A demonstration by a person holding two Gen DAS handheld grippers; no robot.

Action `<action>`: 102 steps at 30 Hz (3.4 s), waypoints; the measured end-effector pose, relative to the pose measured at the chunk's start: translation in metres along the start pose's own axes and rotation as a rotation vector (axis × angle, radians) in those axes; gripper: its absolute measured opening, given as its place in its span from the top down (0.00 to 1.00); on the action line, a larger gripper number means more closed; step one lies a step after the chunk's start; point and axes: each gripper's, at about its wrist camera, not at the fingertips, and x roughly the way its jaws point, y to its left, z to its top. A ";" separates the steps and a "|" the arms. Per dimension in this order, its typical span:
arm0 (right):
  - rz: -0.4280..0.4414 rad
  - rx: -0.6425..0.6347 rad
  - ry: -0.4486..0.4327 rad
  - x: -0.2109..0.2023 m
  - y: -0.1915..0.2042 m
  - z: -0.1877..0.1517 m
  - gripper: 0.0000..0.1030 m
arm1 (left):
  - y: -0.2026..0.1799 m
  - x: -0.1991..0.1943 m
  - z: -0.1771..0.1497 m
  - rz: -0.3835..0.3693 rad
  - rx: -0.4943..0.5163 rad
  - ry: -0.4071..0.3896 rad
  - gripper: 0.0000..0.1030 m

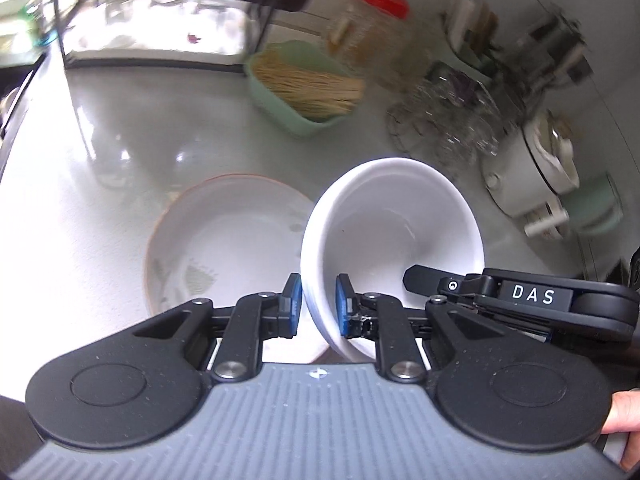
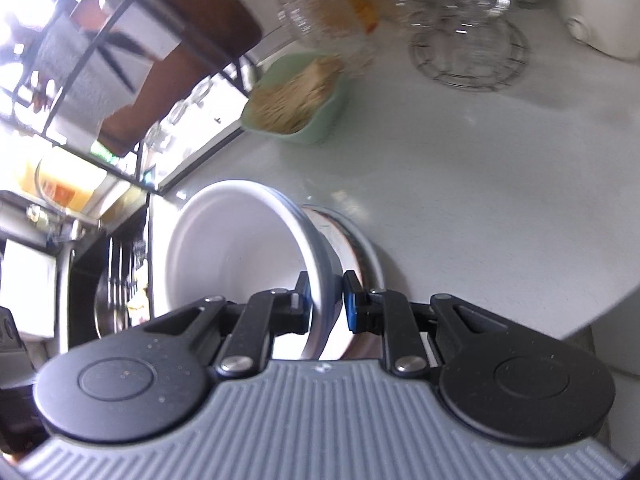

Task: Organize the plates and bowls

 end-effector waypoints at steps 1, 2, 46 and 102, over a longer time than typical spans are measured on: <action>-0.002 -0.017 0.010 0.005 0.004 0.002 0.81 | 0.005 0.002 0.000 0.004 -0.019 0.000 0.80; -0.006 -0.031 0.025 0.012 0.007 0.005 0.81 | 0.010 0.004 -0.001 0.011 -0.036 0.000 0.80; -0.014 -0.287 -0.059 0.026 0.030 0.023 0.54 | 0.038 -0.022 0.002 0.103 -0.050 -0.118 0.49; 0.028 -0.387 -0.354 -0.171 -0.049 -0.102 0.53 | -0.096 -0.185 -0.188 0.275 -0.015 -0.462 0.42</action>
